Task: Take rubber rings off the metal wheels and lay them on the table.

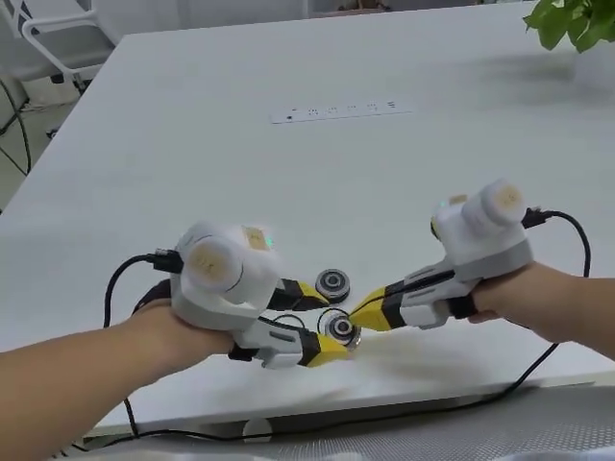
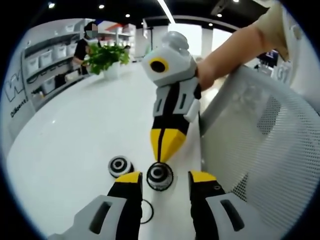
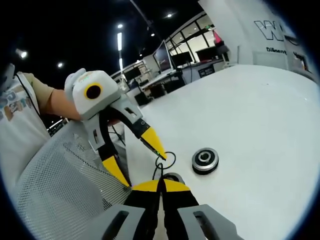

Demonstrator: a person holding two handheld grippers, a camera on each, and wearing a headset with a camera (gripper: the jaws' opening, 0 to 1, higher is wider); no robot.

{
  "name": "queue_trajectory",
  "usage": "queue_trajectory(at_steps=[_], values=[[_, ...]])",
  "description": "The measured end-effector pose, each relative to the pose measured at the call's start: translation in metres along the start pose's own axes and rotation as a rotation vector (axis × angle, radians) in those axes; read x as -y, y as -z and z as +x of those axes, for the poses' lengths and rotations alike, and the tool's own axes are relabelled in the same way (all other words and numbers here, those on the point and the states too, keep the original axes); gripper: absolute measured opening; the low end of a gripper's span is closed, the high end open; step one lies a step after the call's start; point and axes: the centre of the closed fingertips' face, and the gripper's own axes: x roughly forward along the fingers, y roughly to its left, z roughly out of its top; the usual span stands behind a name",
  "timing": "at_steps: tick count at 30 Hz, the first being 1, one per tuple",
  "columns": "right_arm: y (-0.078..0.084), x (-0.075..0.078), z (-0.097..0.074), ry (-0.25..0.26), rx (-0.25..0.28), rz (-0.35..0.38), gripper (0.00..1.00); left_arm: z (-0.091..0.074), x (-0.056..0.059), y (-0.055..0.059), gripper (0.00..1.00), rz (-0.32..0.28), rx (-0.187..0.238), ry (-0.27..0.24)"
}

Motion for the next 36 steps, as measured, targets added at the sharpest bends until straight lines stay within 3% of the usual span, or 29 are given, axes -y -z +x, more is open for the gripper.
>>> queue_trajectory(at_steps=[12, 18, 29, 36], values=[[-0.011, -0.008, 0.0, -0.013, 0.025, 0.003, 0.0, -0.028, 0.002, -0.012, 0.48, -0.034, 0.071, -0.031], [-0.023, -0.015, 0.003, -0.023, 0.042, -0.007, 0.0, -0.042, -0.003, -0.015, 0.51, -0.044, 0.1, -0.063], [-0.036, -0.02, 0.017, -0.037, 0.044, -0.023, 0.0, -0.068, -0.013, 0.003, 0.54, -0.066, 0.092, -0.135], [-0.043, -0.016, 0.031, -0.042, 0.034, -0.03, 0.0, -0.086, -0.023, 0.016, 0.57, -0.085, 0.089, -0.185]])
